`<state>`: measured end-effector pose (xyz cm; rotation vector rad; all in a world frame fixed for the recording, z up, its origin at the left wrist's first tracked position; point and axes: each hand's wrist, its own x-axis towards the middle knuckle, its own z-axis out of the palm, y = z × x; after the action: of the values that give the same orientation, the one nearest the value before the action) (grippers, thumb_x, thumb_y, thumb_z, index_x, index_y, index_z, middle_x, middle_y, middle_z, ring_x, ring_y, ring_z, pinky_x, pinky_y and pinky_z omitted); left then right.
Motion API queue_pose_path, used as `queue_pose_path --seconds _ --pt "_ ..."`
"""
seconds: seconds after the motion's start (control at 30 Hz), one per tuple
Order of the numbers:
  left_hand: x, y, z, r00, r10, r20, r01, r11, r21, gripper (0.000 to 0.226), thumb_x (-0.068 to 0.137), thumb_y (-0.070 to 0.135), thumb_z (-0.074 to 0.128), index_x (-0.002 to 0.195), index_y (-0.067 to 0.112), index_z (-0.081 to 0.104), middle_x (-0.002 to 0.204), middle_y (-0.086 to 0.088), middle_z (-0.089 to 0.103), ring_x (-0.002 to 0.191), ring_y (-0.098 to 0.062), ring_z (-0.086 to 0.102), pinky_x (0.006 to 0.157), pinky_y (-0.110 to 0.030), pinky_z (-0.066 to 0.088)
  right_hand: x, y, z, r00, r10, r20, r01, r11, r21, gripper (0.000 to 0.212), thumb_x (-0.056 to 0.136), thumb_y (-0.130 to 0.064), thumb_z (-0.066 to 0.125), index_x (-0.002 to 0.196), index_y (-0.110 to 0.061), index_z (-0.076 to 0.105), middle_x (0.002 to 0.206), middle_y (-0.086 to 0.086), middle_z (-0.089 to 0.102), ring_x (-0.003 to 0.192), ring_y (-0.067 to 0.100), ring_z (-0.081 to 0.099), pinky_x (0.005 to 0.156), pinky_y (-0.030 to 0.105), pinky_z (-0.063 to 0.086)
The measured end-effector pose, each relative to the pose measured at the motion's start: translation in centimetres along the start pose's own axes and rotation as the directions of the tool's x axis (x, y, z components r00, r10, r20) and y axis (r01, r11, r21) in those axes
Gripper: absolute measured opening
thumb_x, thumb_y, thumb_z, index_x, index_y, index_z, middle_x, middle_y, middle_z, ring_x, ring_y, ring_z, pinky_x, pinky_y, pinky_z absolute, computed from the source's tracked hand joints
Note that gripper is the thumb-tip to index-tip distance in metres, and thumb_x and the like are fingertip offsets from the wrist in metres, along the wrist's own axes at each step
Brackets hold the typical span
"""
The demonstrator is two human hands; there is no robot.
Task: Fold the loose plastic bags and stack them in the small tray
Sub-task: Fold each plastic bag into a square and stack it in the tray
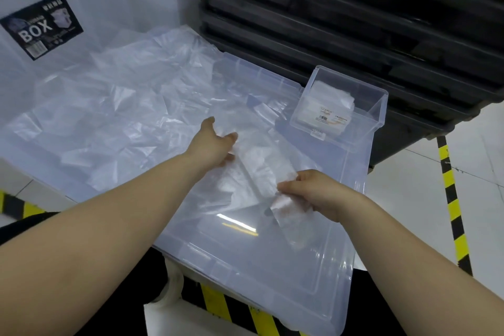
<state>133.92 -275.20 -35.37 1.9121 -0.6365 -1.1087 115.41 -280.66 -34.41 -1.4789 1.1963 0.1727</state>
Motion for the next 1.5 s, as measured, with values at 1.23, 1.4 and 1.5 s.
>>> queue_pose_path --seconds 1.23,1.4,1.5 --pt "-1.3 -7.1 -0.5 0.443 0.754 0.484 -0.838 0.158 0.522 0.036 0.076 0.024 0.041 0.084 0.019 0.076 0.101 -0.003 0.071 0.096 -0.010 0.059 0.073 -0.022 0.050 1.0 4.4 1.0 0.518 -0.839 0.166 0.503 0.142 -0.853 0.041 0.069 -0.027 0.057 0.109 -0.021 0.054 0.095 0.001 0.065 0.092 0.018 0.051 0.080 0.023 0.035" --pt "-1.1 -7.5 -0.6 0.440 0.760 0.479 -0.846 0.172 0.505 0.036 0.078 0.024 0.041 0.089 0.016 0.075 0.105 -0.007 0.070 0.110 -0.016 0.044 0.081 -0.026 0.048 1.3 4.3 2.5 0.322 -0.920 0.221 0.525 -0.020 -0.851 0.054 0.065 -0.031 0.062 0.115 -0.020 0.044 0.114 0.006 0.057 0.104 0.021 0.042 0.087 0.030 0.029" --pt "-1.2 -7.5 -0.7 0.446 0.750 0.487 -0.854 0.196 0.481 0.036 0.077 0.025 0.043 0.091 0.014 0.075 0.107 -0.010 0.069 0.111 -0.016 0.044 0.089 -0.024 0.039 0.9 3.9 3.0 0.303 -0.918 0.255 0.533 -0.059 -0.844 0.053 0.062 -0.031 0.065 0.111 -0.017 0.049 0.114 0.005 0.052 0.105 0.023 0.043 0.088 0.030 0.029"
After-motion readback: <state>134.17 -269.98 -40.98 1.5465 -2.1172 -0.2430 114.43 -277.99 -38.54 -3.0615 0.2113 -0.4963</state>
